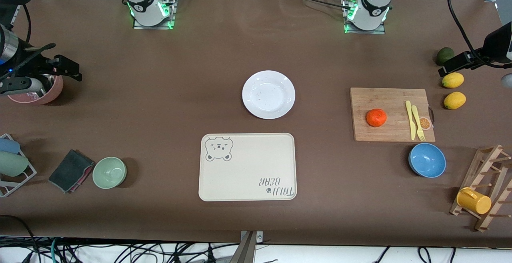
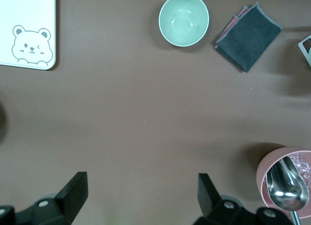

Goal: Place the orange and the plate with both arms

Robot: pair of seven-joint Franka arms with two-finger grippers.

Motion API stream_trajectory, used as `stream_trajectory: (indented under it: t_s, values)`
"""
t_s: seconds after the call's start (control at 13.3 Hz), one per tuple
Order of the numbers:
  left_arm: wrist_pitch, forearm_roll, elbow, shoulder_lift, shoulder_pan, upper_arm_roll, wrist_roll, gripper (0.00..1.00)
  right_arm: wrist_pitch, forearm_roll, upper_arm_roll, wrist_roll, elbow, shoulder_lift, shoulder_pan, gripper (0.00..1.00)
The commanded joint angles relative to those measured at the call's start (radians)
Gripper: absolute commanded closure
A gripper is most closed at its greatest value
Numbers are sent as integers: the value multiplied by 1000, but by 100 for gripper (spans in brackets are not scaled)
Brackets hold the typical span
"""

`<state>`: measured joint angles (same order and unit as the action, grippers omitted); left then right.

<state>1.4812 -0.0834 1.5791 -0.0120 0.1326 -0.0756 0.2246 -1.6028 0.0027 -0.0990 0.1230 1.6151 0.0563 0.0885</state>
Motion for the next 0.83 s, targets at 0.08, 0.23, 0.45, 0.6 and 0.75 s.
stream_trajectory:
  t_s: [0.08, 0.23, 0.45, 0.6, 0.75]
  values:
    - [-10, -19, -24, -19, 9, 0, -22, 0, -6, 14, -2, -8, 3, -9, 8, 0]
    - [-10, -19, -21, -19, 9, 0, -22, 0, -6, 14, -2, 1, 3, -9, 8, 0]
    - [-10, -21, -22, -19, 9, 0, -22, 0, -6, 14, -2, 1, 3, -9, 8, 0]
    - [-10, -21, -22, -19, 10, 0, -22, 0, -6, 14, -2, 1, 3, -9, 8, 0]
    - [-10, -21, -21, -19, 18, 0, -22, 0, -6, 14, -2, 1, 5, -7, 8, 0]
